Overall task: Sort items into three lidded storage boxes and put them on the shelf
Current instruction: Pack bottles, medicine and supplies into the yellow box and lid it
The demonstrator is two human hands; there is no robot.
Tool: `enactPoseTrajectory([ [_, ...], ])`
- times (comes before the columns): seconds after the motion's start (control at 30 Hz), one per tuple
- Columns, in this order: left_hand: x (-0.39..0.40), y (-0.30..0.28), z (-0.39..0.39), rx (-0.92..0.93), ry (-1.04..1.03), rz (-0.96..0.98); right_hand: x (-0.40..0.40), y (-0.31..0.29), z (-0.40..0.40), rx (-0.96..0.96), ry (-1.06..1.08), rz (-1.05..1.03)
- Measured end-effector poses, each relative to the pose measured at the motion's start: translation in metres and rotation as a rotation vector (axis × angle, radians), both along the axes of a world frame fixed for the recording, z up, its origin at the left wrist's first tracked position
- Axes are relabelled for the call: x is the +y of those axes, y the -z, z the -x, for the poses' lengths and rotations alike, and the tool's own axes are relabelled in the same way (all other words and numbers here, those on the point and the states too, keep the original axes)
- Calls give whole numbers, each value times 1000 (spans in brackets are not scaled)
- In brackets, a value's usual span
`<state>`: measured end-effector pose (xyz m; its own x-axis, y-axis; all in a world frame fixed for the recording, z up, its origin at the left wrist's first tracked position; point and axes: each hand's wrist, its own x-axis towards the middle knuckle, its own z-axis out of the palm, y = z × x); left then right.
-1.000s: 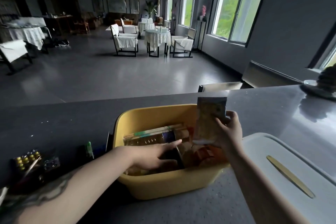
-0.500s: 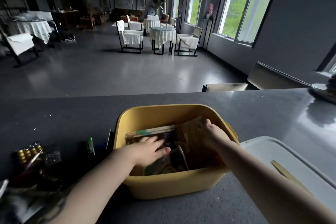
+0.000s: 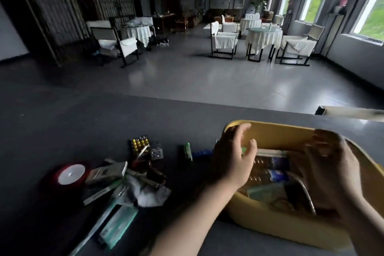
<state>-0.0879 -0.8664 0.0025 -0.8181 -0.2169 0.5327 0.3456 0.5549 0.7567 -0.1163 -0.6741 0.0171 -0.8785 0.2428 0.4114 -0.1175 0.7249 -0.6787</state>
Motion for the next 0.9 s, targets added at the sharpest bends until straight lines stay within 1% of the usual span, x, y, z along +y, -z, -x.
enactPoseTrajectory([
  [0.07,-19,8,-18,21,4,-147,-44,-7,-16,52,-149,136],
  [0.13,-46,17,-35,-16,-7,-312,-90,-9,-26,44,-288,178],
  [0.17,-62,22,-42,-42,-34,-346,-111,-9,-30,40,-342,175],
  [0.2,-79,28,-48,-69,-81,-335,-131,-8,-33,47,-390,164],
  [0.33,-152,51,-70,-170,-330,-172,-200,4,-49,77,-560,114],
  [0.43,-205,64,-79,-207,-398,-159,-241,21,-52,88,-625,46],
  [0.53,-256,78,-82,-270,-461,-169,-275,47,-49,14,-645,-21],
  [0.6,-290,85,-80,-310,-494,-102,-297,65,-44,-48,-671,-69],
  [0.63,-305,88,-78,-342,-480,-39,-308,73,-40,-86,-688,-111],
  [0.67,-319,91,-76,-386,-442,38,-320,81,-36,-126,-702,-163],
  [0.77,-344,103,-73,-498,-240,291,-348,102,-22,-203,-746,-336],
  [0.83,-349,109,-73,-503,-201,456,-360,113,-16,-269,-796,-450],
  [0.9,-351,112,-72,-489,-195,546,-366,122,-12,-325,-813,-529],
])
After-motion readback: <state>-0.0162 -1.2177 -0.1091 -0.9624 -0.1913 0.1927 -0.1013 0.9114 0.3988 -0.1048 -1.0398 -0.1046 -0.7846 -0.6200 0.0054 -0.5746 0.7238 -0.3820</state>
